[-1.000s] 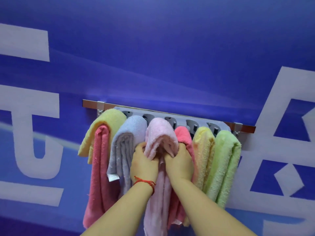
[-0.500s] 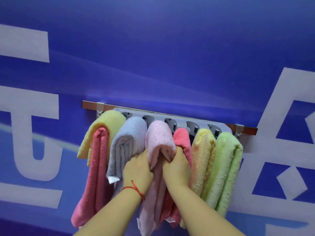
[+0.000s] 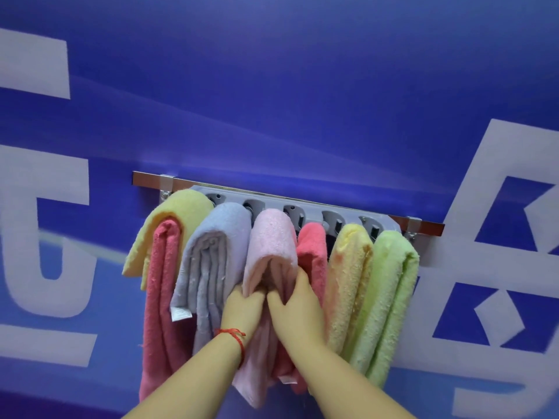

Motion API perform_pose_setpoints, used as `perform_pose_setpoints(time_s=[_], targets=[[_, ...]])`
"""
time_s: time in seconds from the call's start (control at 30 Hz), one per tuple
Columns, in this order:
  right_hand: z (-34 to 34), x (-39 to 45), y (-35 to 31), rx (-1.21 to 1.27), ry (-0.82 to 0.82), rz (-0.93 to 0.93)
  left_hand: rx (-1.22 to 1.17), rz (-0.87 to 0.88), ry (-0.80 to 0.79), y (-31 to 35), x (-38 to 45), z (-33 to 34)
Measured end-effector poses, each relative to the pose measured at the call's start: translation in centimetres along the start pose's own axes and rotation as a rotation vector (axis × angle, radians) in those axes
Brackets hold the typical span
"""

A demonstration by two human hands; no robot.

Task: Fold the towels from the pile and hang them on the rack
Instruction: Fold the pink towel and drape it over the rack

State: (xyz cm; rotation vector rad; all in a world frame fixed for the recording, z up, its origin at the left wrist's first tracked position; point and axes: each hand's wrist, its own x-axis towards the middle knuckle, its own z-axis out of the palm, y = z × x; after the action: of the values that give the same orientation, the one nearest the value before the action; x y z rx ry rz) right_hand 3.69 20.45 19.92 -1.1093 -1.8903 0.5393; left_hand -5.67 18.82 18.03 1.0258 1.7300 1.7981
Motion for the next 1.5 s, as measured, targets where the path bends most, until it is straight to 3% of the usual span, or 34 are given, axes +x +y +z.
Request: perform_pose_setpoints(time_s=[0.1, 0.2, 0.3, 0.4, 0.73, 0.9, 0.97, 1.13, 1.37, 1.43, 1.5], targets=[[-0.6, -1.5, 0.4, 0.013, 0.176, -0.187, 0.288, 0.041, 0.001, -1.2, -1.6, -2.3], [-2.0, -0.7, -0.4, -0.072, 0.372, -0.39, 0.883, 0.227, 0.081, 0.6, -2.8, -5.3], [-3.7, 0.7, -2.3, -0.195, 0.267, -0.435, 0.947, 0.58, 0.298, 3.5, -3.1, -6.7], [-4.2, 2.2, -3.4, -0.31, 0.113, -0.416, 0.923, 0.901, 0.36, 5.2, -1.9, -5.7], [-5.3, 4.6, -5.2, -0.679, 0.191, -0.625, 1.304, 1.002, 0.356, 8.2, 1.2, -3.6], [-6.3, 6.2, -6.5, -0.738, 0.018, -0.543, 1.445, 1.113, 0.357, 10.1, 3.6, -4.4], [-6.2, 7.1, -7.0, -0.718, 0.032, -0.517, 1.489, 1.079, 0.362, 11.0, 4.3, -4.2], [-5.6, 8.1, -7.4, -0.622, 0.003, -0.428, 1.469, 0.985, 0.299, 11.5, 5.2, -4.0], [-6.0, 5.4, -5.4, -0.562, -0.038, -0.451, 1.301, 1.086, 0.247, 6.5, 3.0, -5.1], [-5.8, 4.3, -5.0, -0.433, -0.04, -0.402, 1.14, 0.964, 0.176, 5.6, 1.6, -4.7], [-5.4, 3.0, -4.6, -0.291, -0.022, -0.359, 0.775, 0.773, 0.107, 5.2, -0.7, -3.7]])
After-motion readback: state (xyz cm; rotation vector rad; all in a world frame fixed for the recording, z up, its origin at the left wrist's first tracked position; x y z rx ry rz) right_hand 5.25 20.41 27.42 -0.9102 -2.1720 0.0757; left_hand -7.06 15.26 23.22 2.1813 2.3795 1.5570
